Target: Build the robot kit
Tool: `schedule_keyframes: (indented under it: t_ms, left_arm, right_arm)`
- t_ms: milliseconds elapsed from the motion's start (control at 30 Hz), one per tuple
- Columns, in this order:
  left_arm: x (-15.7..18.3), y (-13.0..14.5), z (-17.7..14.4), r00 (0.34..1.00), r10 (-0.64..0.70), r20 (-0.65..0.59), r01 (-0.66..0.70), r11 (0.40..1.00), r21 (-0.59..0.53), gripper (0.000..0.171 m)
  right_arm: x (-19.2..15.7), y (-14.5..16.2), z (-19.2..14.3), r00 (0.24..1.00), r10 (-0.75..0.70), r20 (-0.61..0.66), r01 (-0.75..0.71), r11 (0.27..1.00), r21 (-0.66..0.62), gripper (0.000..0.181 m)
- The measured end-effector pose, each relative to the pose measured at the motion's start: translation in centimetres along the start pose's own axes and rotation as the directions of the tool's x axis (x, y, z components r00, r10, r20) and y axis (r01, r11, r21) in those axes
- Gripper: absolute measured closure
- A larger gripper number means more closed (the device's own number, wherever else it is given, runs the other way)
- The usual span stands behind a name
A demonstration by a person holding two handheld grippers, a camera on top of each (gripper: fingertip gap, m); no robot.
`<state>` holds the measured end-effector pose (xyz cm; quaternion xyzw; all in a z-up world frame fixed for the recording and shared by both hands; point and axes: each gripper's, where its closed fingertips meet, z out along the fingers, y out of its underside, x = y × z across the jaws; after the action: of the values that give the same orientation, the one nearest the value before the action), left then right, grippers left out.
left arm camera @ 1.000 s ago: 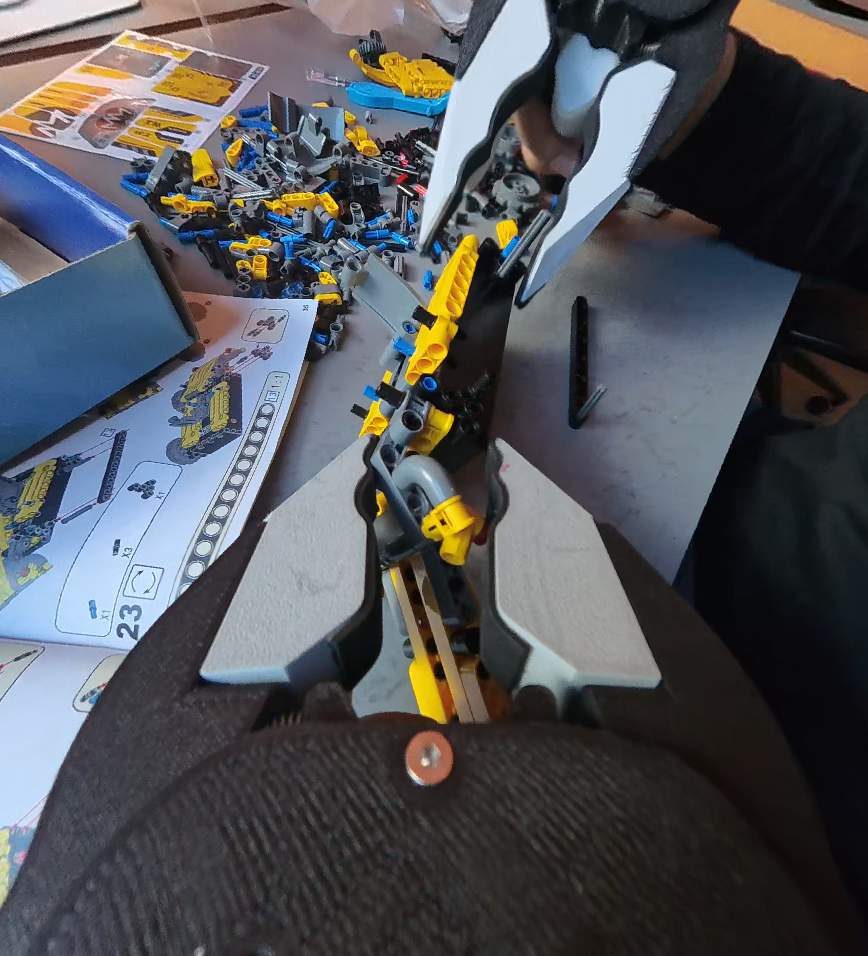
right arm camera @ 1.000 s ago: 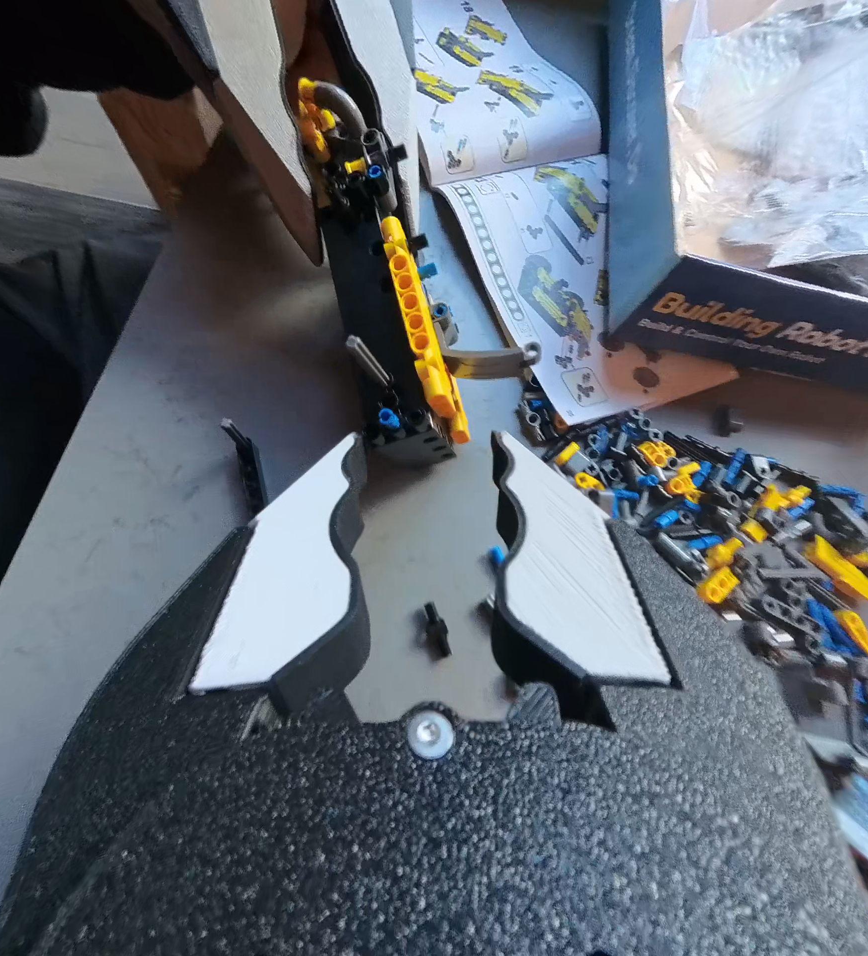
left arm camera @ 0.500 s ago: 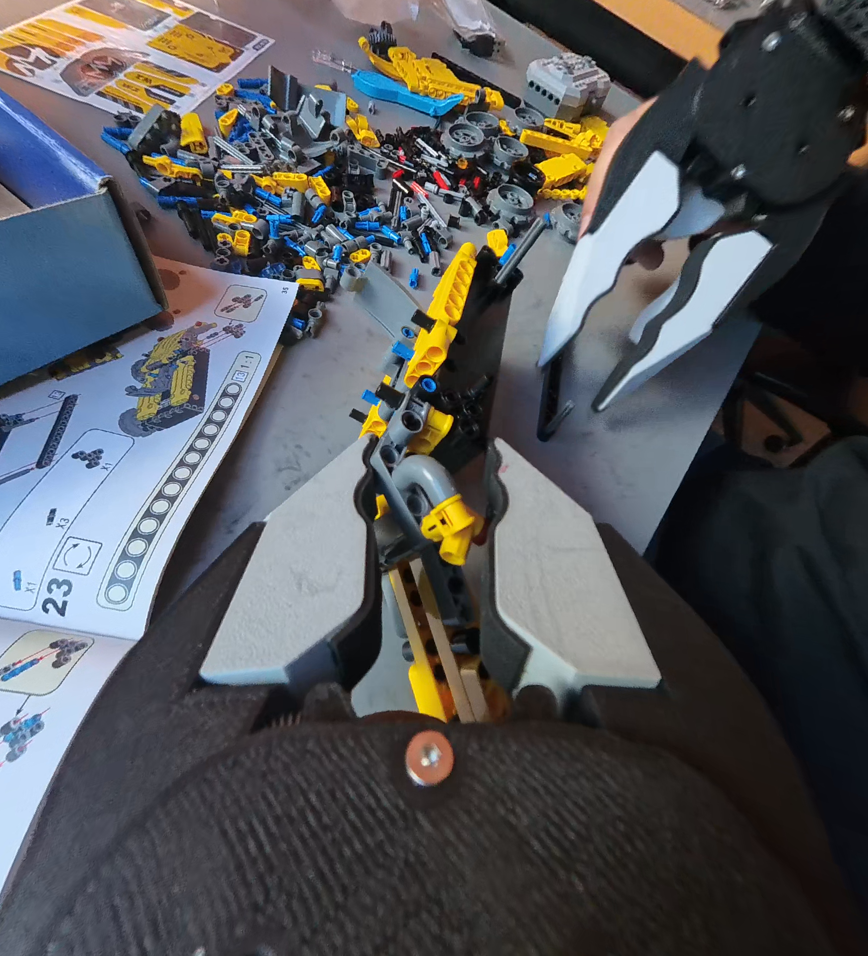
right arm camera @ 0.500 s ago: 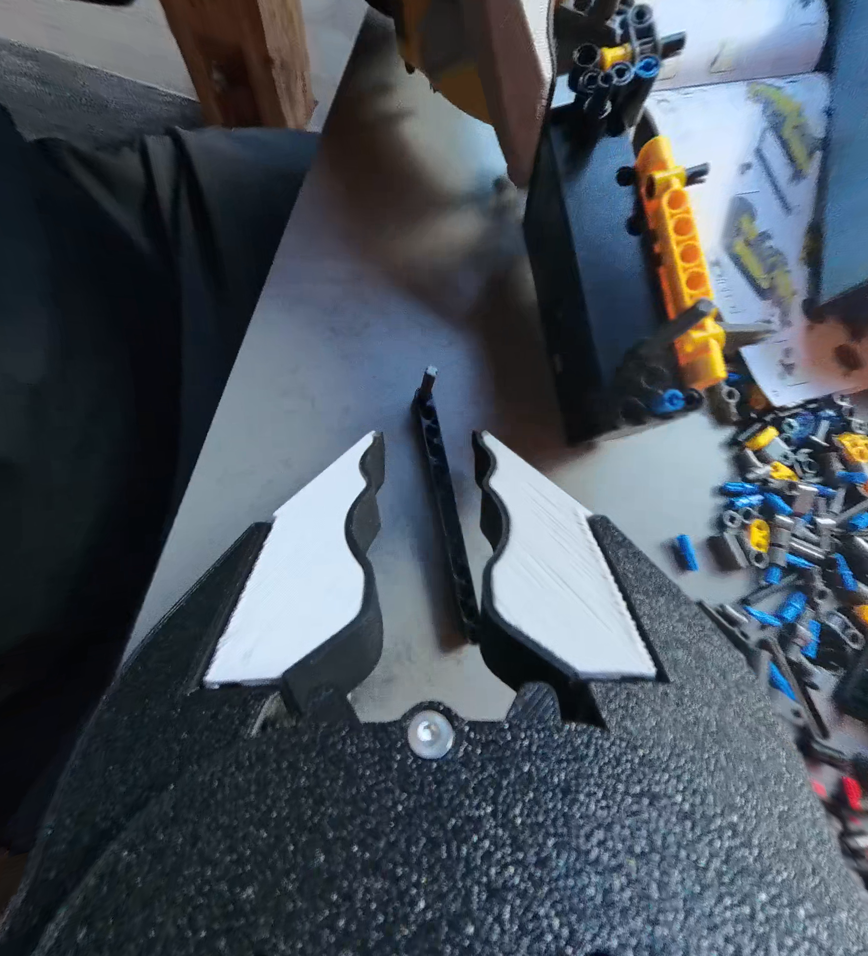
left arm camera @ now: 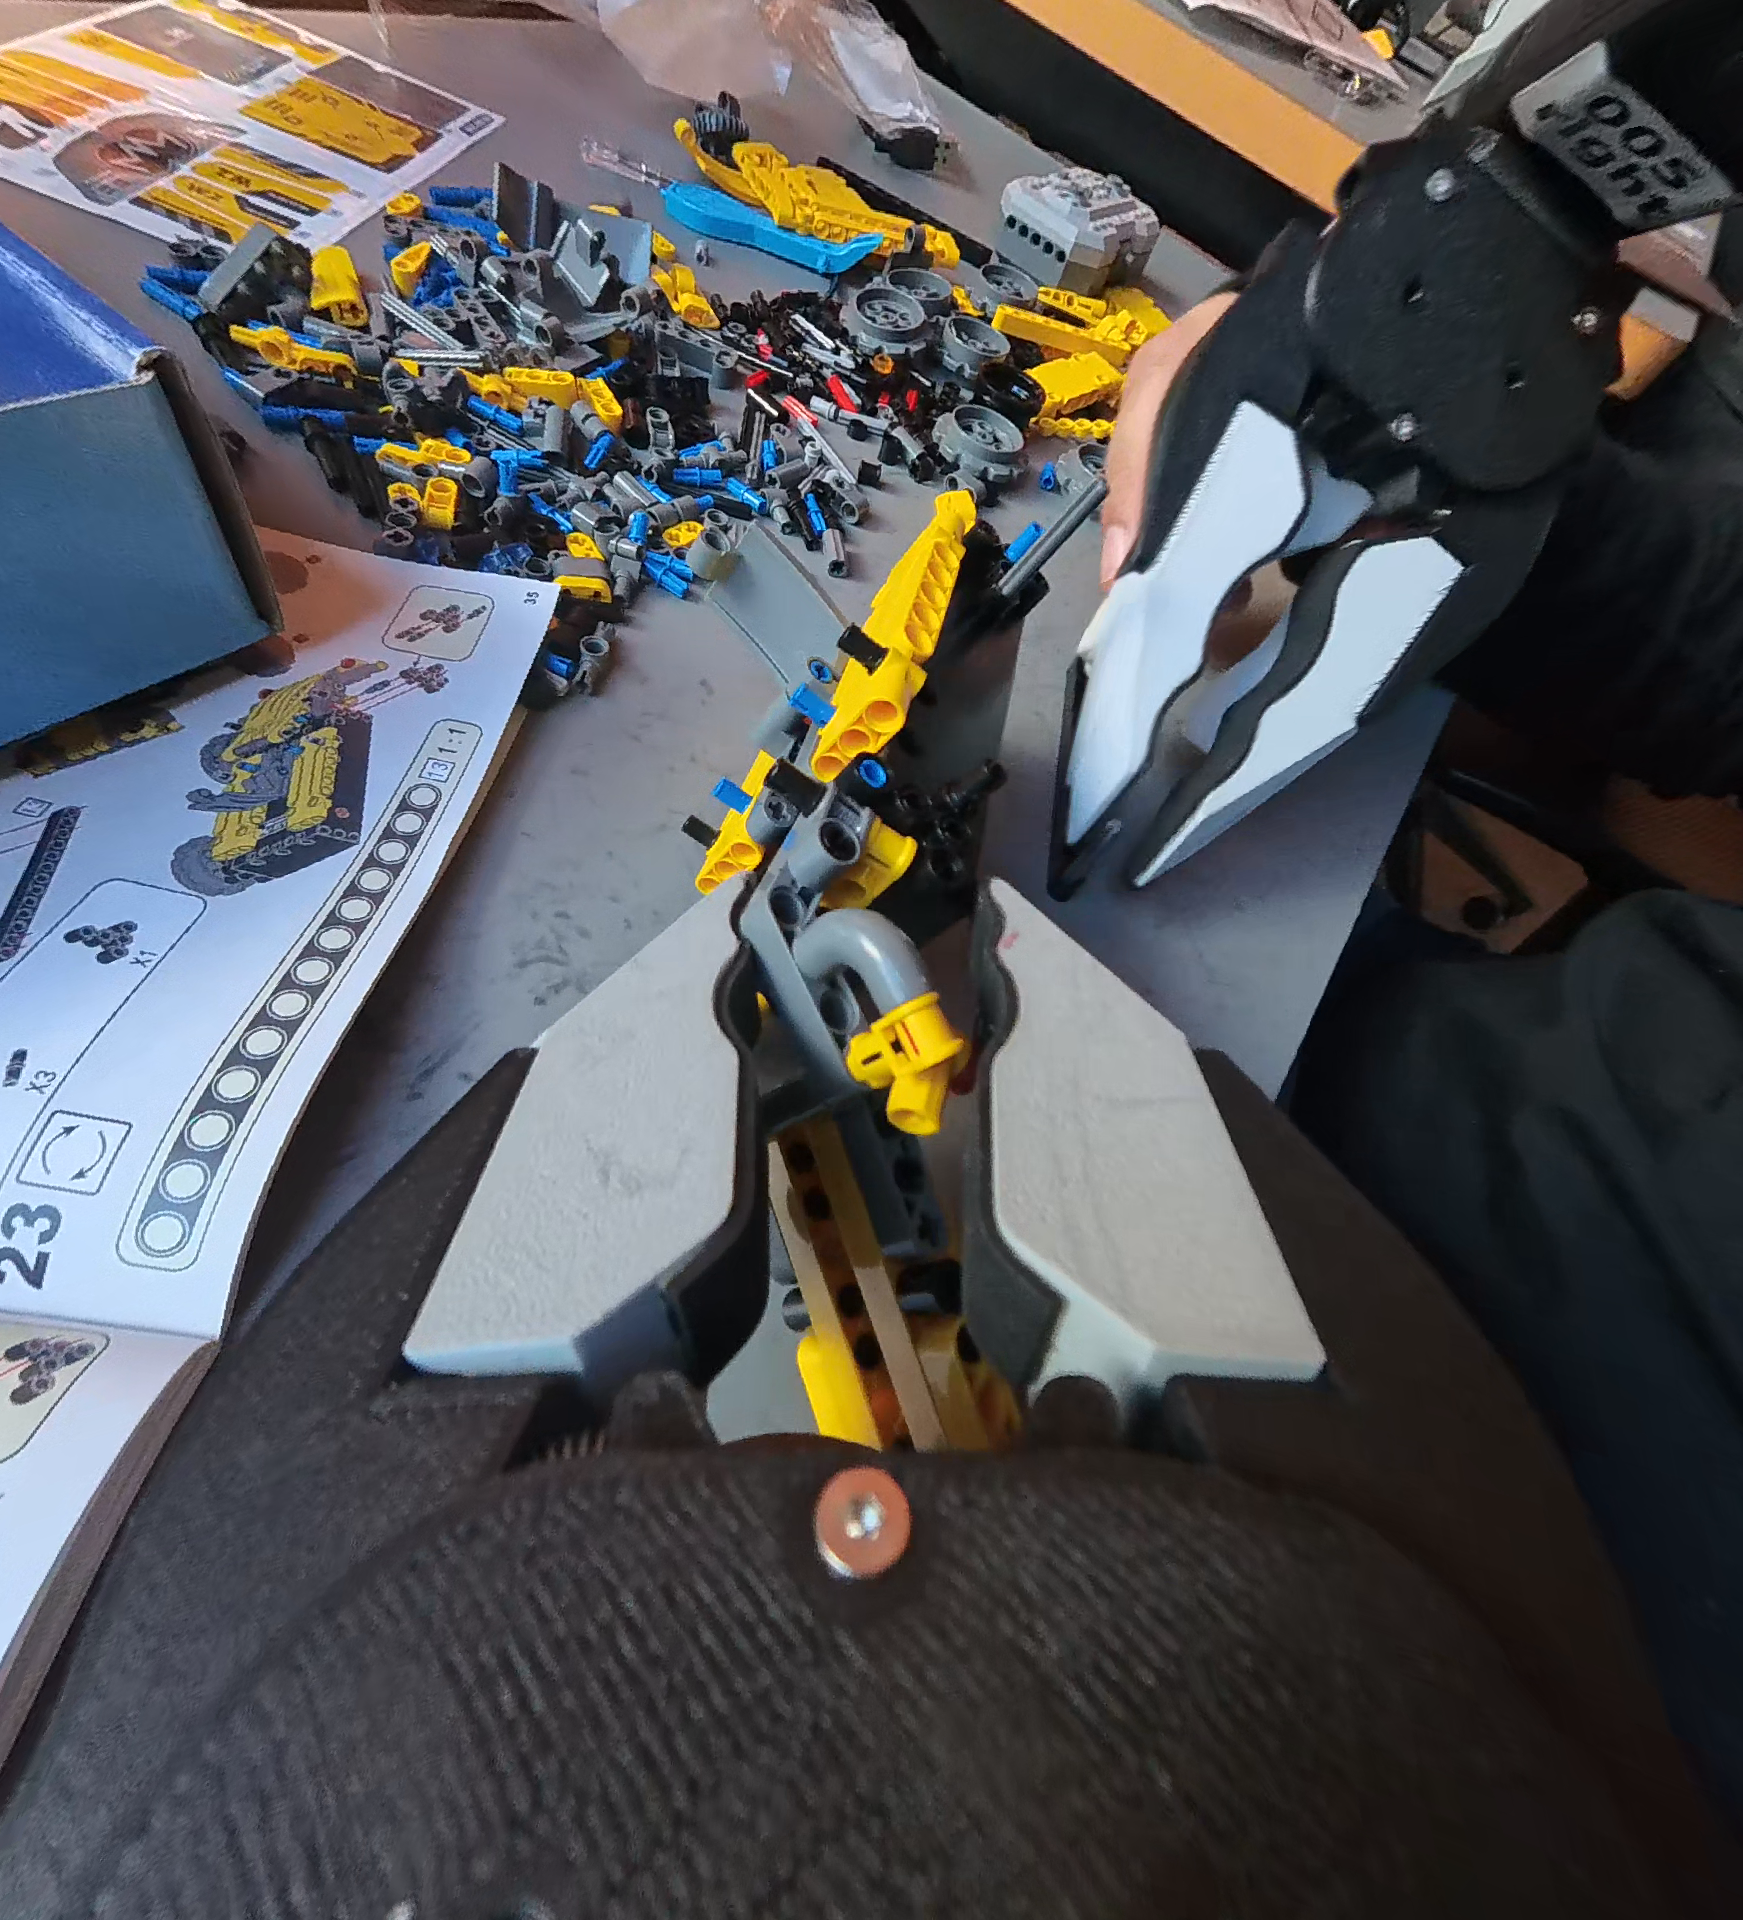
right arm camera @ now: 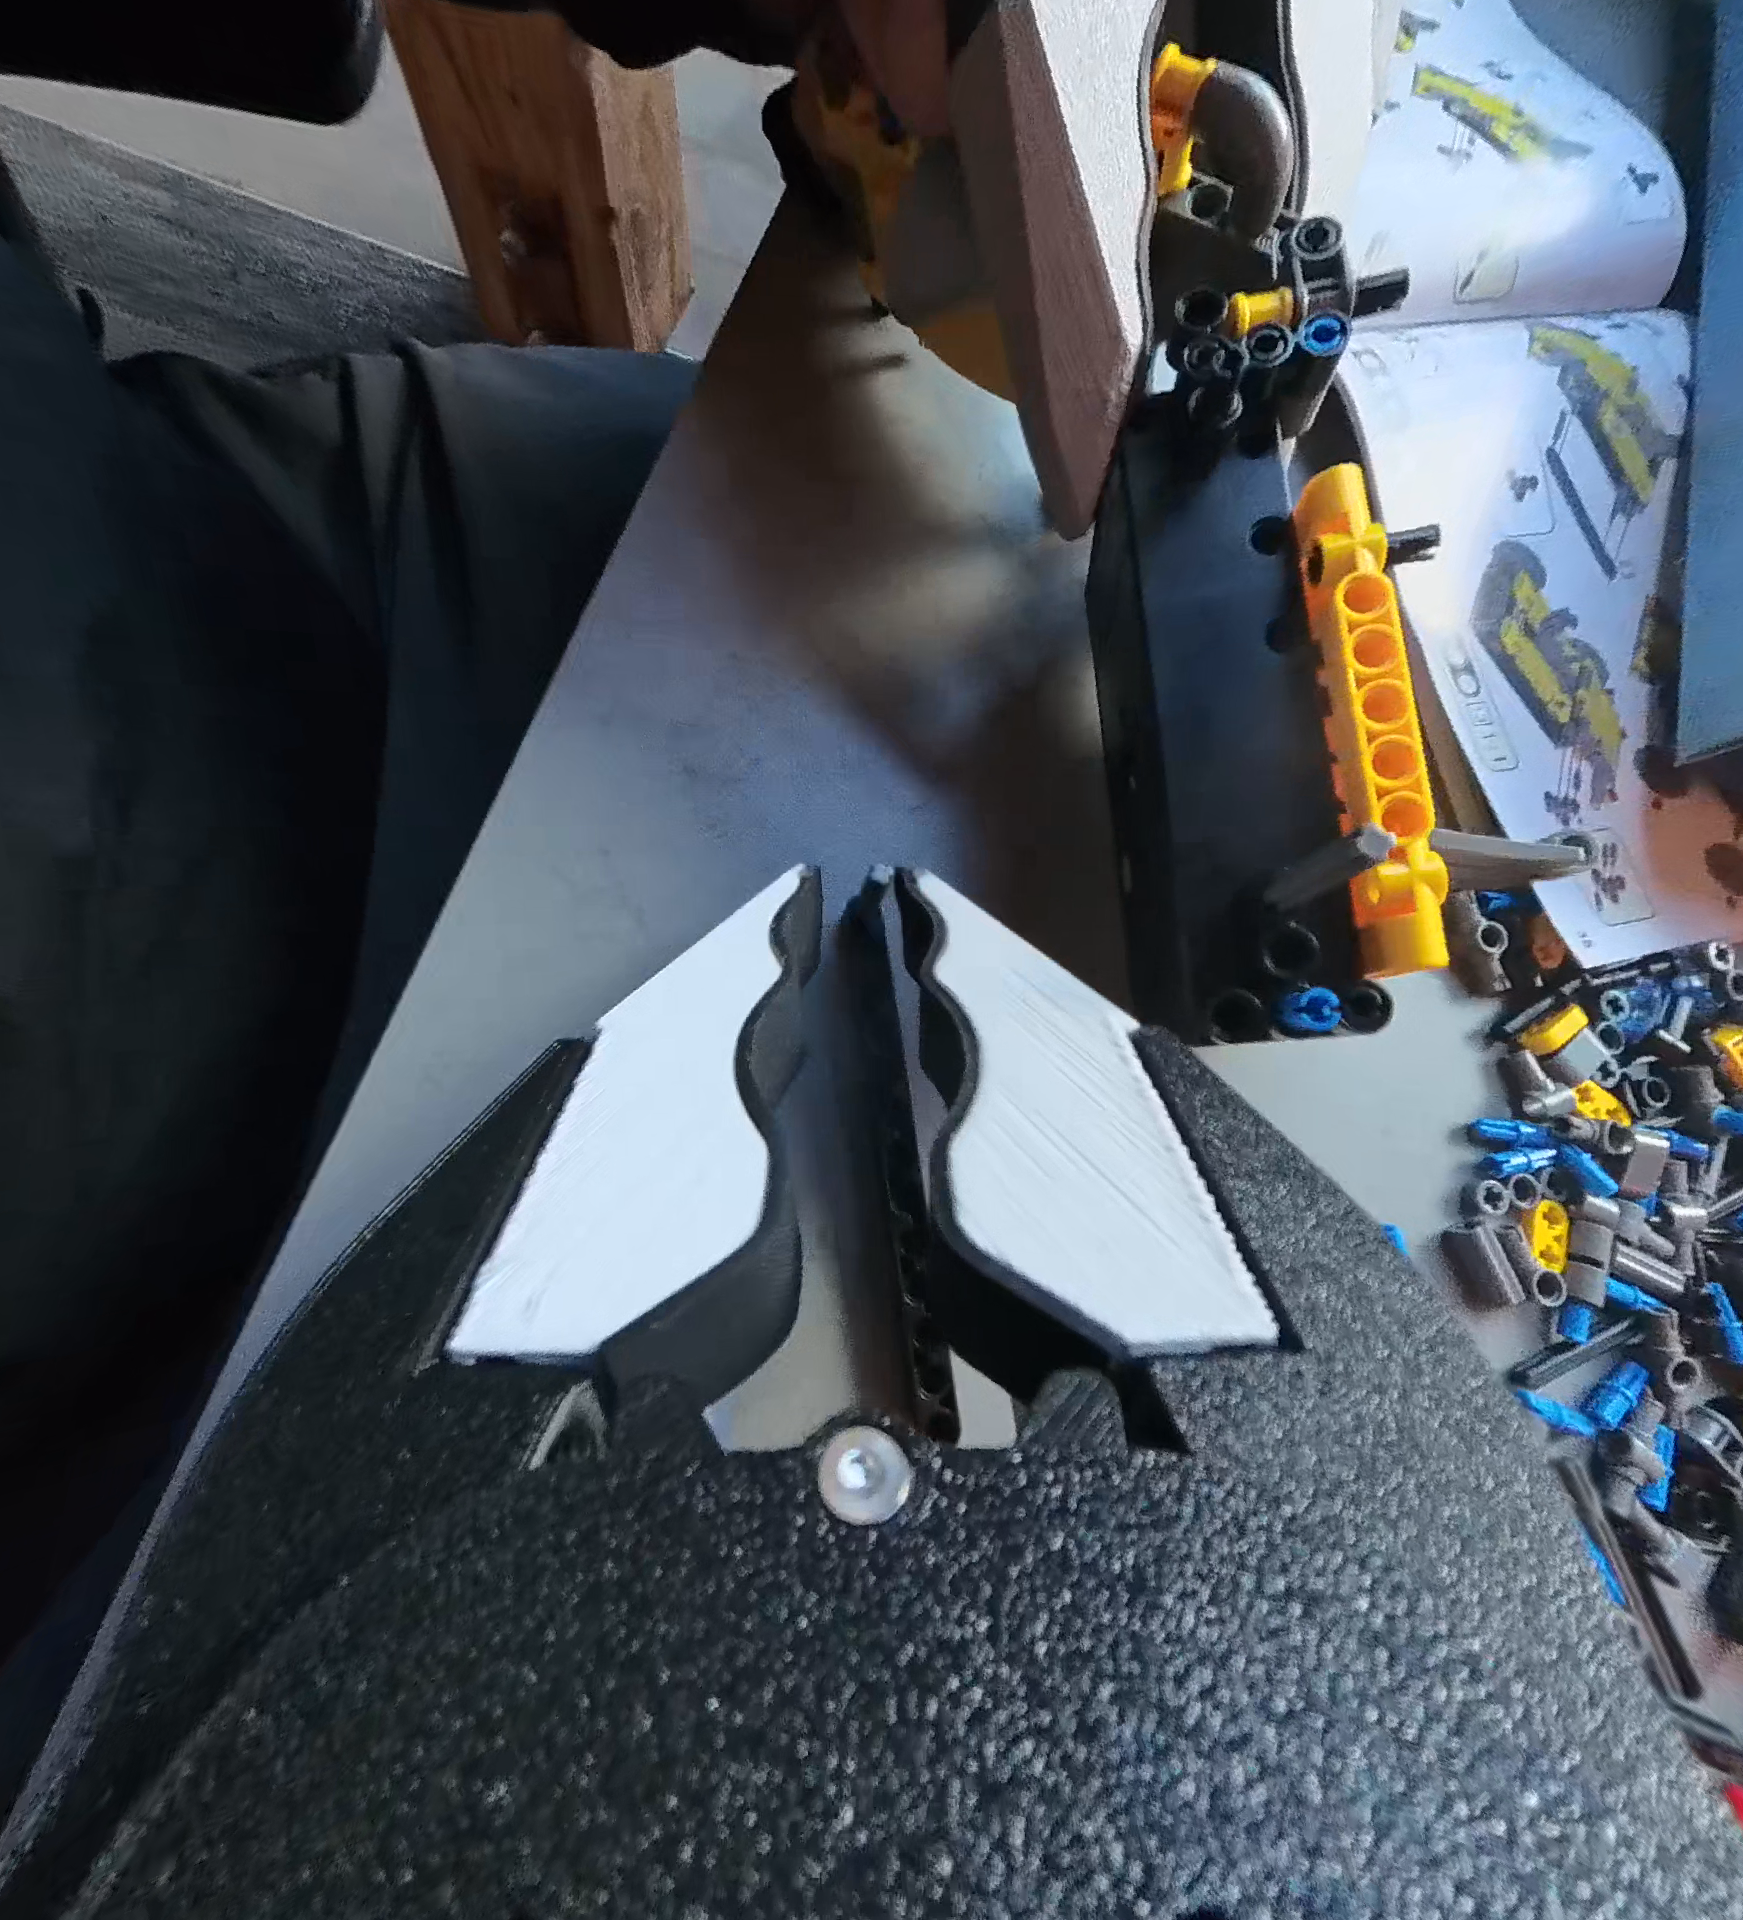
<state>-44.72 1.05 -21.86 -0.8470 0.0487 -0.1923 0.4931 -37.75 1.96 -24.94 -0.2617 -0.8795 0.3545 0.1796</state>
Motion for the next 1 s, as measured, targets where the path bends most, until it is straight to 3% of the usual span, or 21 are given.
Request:
schedule_keyframes:
  t_ms: [233,433,700,833,1000]
  left_arm:
    - [0.0,0.0,0.0,1.000,0.002,0.000,-0.002,1.000,0.001,0.135]
    - [0.0,0.0,0.0,1.000,0.000,0.000,0.000,1.000,0.001,0.135]
    - [0.0,0.0,0.1,1.000,0.002,0.002,-0.002,1.000,0.001,0.136]
    - [0.0,-0.1,0.1,0.999,-0.045,0.001,0.045,0.999,-0.005,0.135]
    - [0.1,-0.1,0.2,0.999,-0.050,0.002,0.050,0.999,-0.002,0.135]
  right_arm:
    - [0.3,0.4,0.3,1.000,-0.004,-0.010,0.004,1.000,-0.005,0.176]
    - [0.6,-0.5,-0.8,1.000,0.030,-0.006,-0.029,0.997,0.071,0.176]
    - [0.3,0.9,0.1,1.000,0.027,-0.002,-0.027,0.999,0.016,0.175]
    - [0.6,1.5,0.1,0.999,0.033,-0.015,-0.033,0.999,-0.011,0.162]
    - [0.3,1.4,0.6,1.000,0.014,-0.009,-0.015,1.000,-0.018,0.172]
